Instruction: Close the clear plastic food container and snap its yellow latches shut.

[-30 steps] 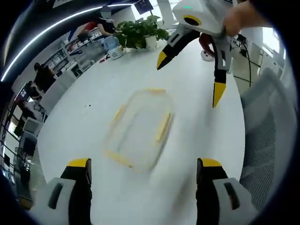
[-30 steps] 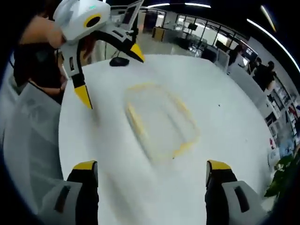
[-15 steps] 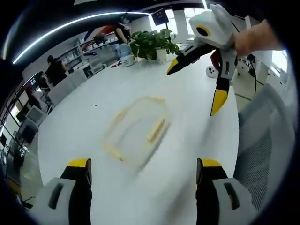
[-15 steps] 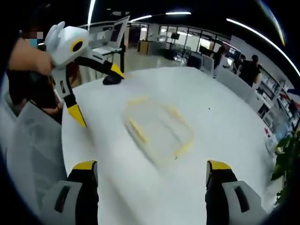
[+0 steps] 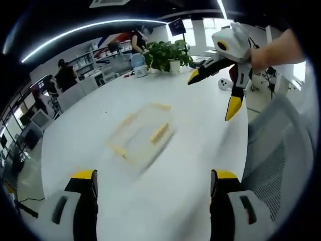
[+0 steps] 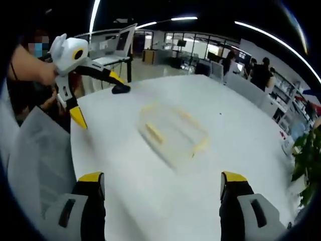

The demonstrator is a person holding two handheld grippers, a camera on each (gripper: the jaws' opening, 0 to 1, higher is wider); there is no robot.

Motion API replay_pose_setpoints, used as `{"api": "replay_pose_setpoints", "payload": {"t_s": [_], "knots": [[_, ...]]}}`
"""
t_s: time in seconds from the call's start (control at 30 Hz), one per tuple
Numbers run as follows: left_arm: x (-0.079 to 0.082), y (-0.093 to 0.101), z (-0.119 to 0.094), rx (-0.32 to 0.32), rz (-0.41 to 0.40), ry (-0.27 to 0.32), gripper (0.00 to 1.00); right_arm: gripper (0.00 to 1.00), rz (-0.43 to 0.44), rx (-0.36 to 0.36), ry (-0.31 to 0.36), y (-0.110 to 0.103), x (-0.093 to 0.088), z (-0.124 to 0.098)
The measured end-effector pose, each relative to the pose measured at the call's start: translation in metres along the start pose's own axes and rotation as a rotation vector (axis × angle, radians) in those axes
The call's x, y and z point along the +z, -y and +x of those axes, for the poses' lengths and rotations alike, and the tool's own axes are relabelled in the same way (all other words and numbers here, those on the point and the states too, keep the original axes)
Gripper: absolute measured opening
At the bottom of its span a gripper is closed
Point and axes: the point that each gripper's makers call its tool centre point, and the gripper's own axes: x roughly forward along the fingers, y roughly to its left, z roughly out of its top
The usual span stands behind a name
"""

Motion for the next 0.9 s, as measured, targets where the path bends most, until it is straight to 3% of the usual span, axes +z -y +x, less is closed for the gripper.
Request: {"api": "replay_pose_setpoints", "payload": {"t_s": [0.17, 0.43, 0.5, 0.9], "knots": [[-0.002, 0.002, -0.013, 0.028, -0.045, 0.049, 0.96, 0.98, 0.03, -0.018, 0.025, -0.006, -0.011, -0.008], [-0.017, 0.01, -0.025, 0.055, -0.089, 0.077, 0.96, 0.98, 0.056, -0.051, 0.071, -0.015, -0.021, -0.021], [-0.017, 0.012, -0.03, 0.065, -0.119, 0.116, 0.96, 0.97, 0.072, -0.066, 0.091, -0.014, -0.024, -0.026], [-0.032, 0.026, -0.042, 0.077, -0.153, 0.166, 0.97, 0.97, 0.119, -0.1, 0.142, -0.02, -0.041, -0.046]]}}
